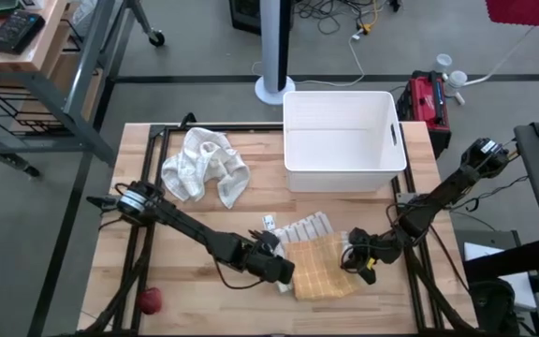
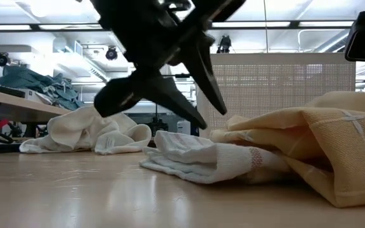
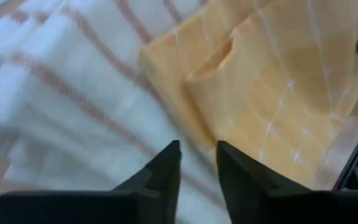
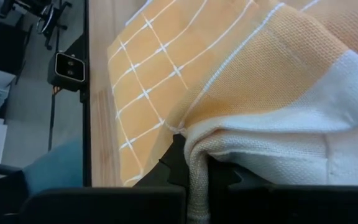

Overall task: Fold towel
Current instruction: Stack the yellow squared towel on top of the white striped towel

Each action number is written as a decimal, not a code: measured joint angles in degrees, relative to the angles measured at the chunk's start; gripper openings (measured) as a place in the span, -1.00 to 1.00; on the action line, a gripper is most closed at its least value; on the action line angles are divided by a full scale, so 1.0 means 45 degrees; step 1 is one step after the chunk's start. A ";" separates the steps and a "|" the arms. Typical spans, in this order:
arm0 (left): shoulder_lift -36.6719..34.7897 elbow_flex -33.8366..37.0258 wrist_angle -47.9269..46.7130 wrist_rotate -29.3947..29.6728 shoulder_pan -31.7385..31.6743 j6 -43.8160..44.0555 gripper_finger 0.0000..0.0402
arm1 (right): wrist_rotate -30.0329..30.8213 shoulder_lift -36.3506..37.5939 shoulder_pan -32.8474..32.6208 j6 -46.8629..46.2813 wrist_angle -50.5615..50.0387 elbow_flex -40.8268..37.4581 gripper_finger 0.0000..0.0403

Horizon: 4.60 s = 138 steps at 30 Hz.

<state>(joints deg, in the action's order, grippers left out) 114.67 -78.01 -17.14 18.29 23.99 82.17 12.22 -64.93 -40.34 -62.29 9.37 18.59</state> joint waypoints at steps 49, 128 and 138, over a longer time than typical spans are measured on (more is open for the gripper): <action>0.1100 -0.4883 -0.3754 0.0694 -0.0092 -0.3487 -1.00 | 0.0818 0.1700 0.0040 0.2855 -0.6713 0.3992 -0.97; 0.2658 -0.3931 -0.2779 -0.0702 0.0280 -0.2046 -0.68 | 0.1512 -0.3982 0.1447 0.5780 -0.8147 0.4556 -0.98; 0.2261 -0.3931 -0.2689 -0.0054 0.0816 -0.1708 -0.74 | 0.2630 -0.2723 0.1637 0.5811 -0.8519 0.4699 -1.00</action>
<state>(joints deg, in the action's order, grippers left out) 124.84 -95.70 -29.24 18.05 27.66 74.48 24.05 -77.18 -32.97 -36.14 -28.97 39.74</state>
